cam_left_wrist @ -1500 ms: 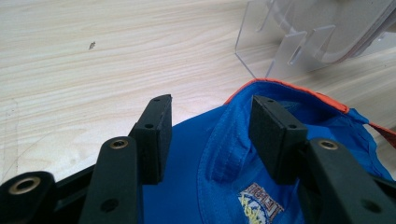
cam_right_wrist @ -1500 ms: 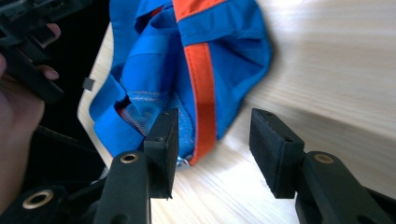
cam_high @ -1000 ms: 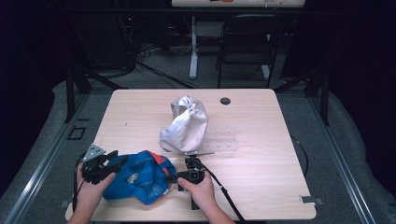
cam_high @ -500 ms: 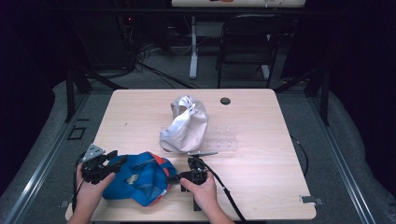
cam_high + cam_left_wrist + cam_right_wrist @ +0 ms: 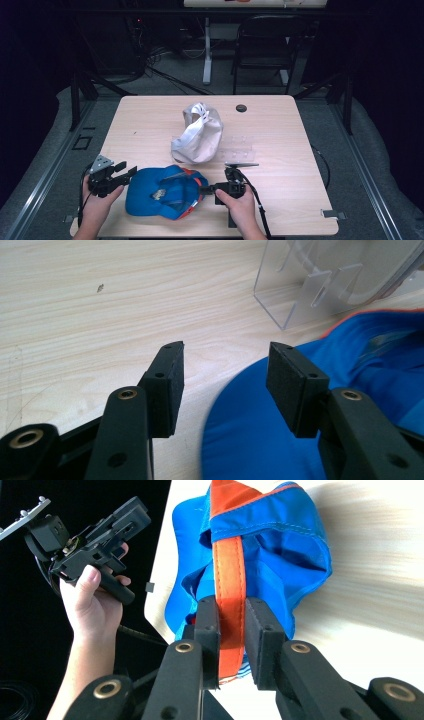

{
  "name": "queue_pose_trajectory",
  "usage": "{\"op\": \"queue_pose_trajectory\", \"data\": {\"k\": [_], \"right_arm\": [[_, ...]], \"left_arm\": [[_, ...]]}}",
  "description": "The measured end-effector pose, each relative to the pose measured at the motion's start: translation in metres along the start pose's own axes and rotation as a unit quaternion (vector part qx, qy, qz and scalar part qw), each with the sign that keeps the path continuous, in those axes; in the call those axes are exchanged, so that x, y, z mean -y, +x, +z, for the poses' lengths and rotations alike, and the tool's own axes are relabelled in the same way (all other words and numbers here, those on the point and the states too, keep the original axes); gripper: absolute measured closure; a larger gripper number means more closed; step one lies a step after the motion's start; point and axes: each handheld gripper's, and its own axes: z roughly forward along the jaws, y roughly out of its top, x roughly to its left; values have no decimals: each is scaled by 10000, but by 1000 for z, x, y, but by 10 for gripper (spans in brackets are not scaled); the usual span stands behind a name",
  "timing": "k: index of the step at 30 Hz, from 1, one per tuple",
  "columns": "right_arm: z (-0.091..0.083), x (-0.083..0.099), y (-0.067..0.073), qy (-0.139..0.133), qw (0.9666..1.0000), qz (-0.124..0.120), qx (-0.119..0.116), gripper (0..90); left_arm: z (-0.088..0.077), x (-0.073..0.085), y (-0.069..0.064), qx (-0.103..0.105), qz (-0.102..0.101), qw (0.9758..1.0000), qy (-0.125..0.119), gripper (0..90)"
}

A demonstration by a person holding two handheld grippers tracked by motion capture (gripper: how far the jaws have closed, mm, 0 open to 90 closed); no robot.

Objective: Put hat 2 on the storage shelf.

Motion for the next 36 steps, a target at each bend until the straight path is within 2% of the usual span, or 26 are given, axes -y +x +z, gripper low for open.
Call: {"op": "queue_pose_trajectory", "data": {"k": [1, 2, 4, 7, 8, 9, 10, 12, 13, 14, 17, 18, 19, 21, 22, 24, 27, 30, 31, 32, 33, 34, 36], "right_arm": [[0, 0, 0, 0, 10000, 0, 0, 780], [-8, 1, -3, -85, 9999, 41, 68, 780], [-20, 2, -6, -36, 9998, 83, 153, 780], [-28, 2, -10, -86, 9998, 90, 171, 780], [-37, 2, -12, -52, 9993, 51, 358, 780], [-37, 2, -12, -52, 9993, 51, 358, 780], [-45, 2, -13, -11, 9990, 79, 435, 781], [-50, 3, -15, -137, 9992, 191, 317, 780], [-53, 2, -16, -97, 9990, 146, 410, 781], [-55, 3, -16, -154, 9993, 195, 287, 781], [-65, 2, -18, -192, 9989, 205, 369, 781], [-71, 0, -18, -124, 9986, 178, 484, 781], [-71, 1, -19, -284, 9988, 249, 316, 781], [-81, -1, -19, -140, 9981, 156, 585, 781], [-83, -1, -18, -297, 9983, 261, 435, 781], [-92, -2, -18, -265, 9986, 233, 399, 781], [-101, -4, -14, -373, 9985, 239, 314, 781], [-112, -9, -8, -423, 9985, 343, 4, 781], [-112, -9, -8, -423, 9985, 343, 4, 781], [-118, -14, -8, -360, 9985, 333, -236, 782], [-118, -14, -8, -360, 9985, 333, -236, 782], [-123, -18, -6, -429, 9962, 520, -551, 782], [-128, -22, -3, -443, 9945, 596, -733, 782]], "left_arm": [[0, 0, 0, 0, 0, 10000, 0, 501], [0, 0, 0, -2, 6, 10000, 2, 502], [0, 0, 0, -3, 8, 10000, 2, 502], [0, 0, -1, 2, 28, 10000, 45, 501], [0, 0, -1, 0, 38, 10000, 75, 502], [0, 0, -1, 0, 38, 10000, 75, 502], [1, 0, -1, -1, 43, 10000, 58, 502], [1, 0, -1, 3, 47, 10000, 69, 502], [0, 0, -1, -2, 51, 9999, 91, 502], [1, 0, -1, 4, 48, 10000, 67, 502], [1, 0, -2, 7, 47, 10000, 40, 502], [1, 0, -2, 5, 45, 10000, 40, 502], [1, 0, -2, 8, 45, 10000, 41, 502], [1, 0, -2, 10, 47, 10000, 45, 502], [1, 1, -2, 21, 49, 10000, 66, 503], [2, 1, -2, 15, 42, 10000, 51, 503], [3, 1, -2, 16, 55, 10000, 61, 503], [3, 1, -3, 11, 60, 10000, 60, 503], [3, 1, -3, 11, 60, 10000, 60, 503], [3, 1, -3, 14, 68, 10000, 63, 503], [3, 1, -3, 14, 68, 10000, 63, 503], [3, 1, -4, 16, 72, 9999, 72, 503], [4, 1, -4, 19, 74, 9999, 70, 504]]}}
